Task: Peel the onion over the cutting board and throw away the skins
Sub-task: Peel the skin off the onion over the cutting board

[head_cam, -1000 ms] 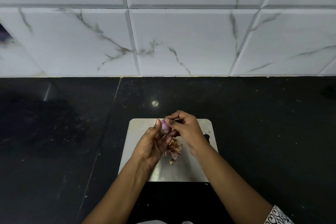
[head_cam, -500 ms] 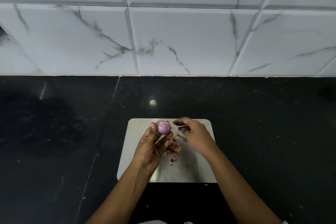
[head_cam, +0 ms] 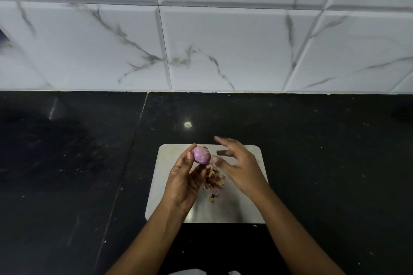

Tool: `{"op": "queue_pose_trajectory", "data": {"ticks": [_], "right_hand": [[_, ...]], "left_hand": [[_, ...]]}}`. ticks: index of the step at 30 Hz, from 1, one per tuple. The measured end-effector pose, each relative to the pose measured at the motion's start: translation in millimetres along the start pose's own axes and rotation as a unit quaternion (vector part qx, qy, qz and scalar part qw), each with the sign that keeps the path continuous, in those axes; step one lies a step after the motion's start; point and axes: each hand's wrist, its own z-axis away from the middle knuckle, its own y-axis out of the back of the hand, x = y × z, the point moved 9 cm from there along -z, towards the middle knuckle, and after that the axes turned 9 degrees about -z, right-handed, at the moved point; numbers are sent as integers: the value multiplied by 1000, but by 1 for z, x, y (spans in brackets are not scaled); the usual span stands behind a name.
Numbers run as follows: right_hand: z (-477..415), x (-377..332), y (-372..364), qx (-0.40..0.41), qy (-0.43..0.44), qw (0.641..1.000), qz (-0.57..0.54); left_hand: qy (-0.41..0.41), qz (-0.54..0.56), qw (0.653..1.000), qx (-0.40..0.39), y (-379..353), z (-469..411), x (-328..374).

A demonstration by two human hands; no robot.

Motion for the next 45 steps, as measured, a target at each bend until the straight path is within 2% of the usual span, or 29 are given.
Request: {"op": "queue_pose_trajectory", "data": {"ticks": [2,4,7,11,16,19,22,24,28,30,32,36,40,45], "right_hand": [[0,-8,-17,-47,34,998,-41],[-2,-7,-26,-50,28,997,-51],[-3,-3,-29,-10,4,995,-97],[-2,-5,-23,78,20,987,-142],[-2,10,-20,144,-52,974,-166],[-2,24,-18,172,-125,951,-225],[-5,29,-15,152,-167,938,-263],[-6,25,-11,130,-159,942,-266],[-3,-9,9,91,-6,986,-140],[1,-21,3,18,31,996,-79],[4,-28,0,-14,57,998,-27],[4,-32,0,8,87,996,-22],[8,-31,-2,69,106,992,-17],[8,-30,0,147,109,979,85]], "left_hand": [[-8,-4,1000,-2,-2,-1,-1],[-13,-8,1000,3,-1,-2,-2],[-30,-14,999,22,3,-2,-1],[-59,-26,997,36,3,2,-1],[-70,-68,993,62,5,7,-3],[-66,-69,994,59,5,10,-6],[-62,-71,994,51,4,10,-5],[-66,-70,995,37,0,10,-3],[-78,-49,995,33,2,10,2],[-77,-48,995,30,2,10,4],[-74,-40,996,23,2,9,4],[-59,-23,998,20,0,10,-1],[-54,-21,998,27,-4,9,-4],[-55,-6,998,25,-9,11,-5]]}}
